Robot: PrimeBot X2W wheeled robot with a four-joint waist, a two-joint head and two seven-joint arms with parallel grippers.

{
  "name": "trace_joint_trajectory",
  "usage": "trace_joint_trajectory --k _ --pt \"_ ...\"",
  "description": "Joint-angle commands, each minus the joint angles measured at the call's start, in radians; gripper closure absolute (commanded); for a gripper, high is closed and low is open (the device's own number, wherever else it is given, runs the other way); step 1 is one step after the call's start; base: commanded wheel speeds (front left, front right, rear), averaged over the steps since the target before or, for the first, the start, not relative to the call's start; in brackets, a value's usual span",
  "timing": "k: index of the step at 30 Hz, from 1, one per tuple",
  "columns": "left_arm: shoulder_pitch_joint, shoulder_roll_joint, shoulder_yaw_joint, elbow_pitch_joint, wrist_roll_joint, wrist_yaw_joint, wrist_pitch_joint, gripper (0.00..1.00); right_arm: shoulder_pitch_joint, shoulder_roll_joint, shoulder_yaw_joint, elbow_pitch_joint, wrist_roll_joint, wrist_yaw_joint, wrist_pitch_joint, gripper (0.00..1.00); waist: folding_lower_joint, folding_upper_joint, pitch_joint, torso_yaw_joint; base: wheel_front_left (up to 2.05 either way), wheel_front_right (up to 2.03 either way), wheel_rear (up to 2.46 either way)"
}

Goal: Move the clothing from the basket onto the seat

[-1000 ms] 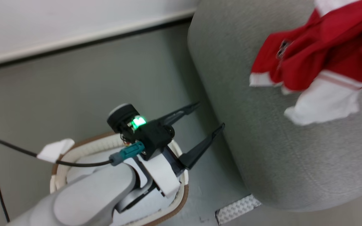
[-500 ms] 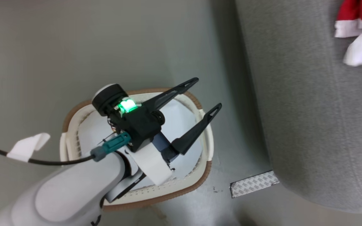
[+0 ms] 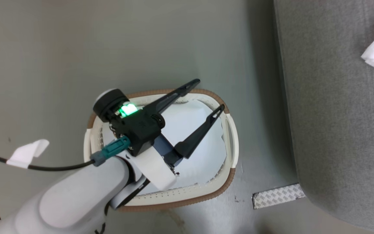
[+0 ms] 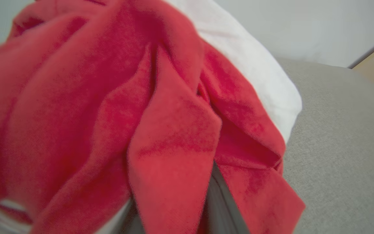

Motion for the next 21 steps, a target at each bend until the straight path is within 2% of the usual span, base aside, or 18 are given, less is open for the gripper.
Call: trace_joint_trajectory --k 1,6,13,21 --pt "0.014 -0.003 0.0 0.008 -0.007 0.003 -0.009 0.0 -0.001 -0.005 0.024 -0.005 0.011 -0.003 0.0 0.0 -0.0001 0.0 -0.023 -0.002 0.0 0.0 0.0" --pt "0.033 -0.013 0.004 0.025 -0.016 0.008 -0.024 0.0 0.03 -0.045 0.106 -0.039 0.058 -0.003 0.031 0.0 -0.0001 0.0 -0.081 -0.012 0.0 0.0 0.0" --pt "0.089 -0.04 0.02 0.071 -0.052 0.011 -0.05 0.0 0.104 -0.116 0.189 -0.081 0.126 -0.003 0.074 0.0 -0.0001 0.0 -0.222 -0.017 0.0 0.0 0.0" --pt "0.188 -0.075 0.092 0.115 -0.08 0.029 -0.061 0.0 0.211 -0.219 0.262 -0.24 0.212 -0.003 0.064 0.0 -0.0001 0.0 -0.402 0.017 0.0 0.0 0.0"
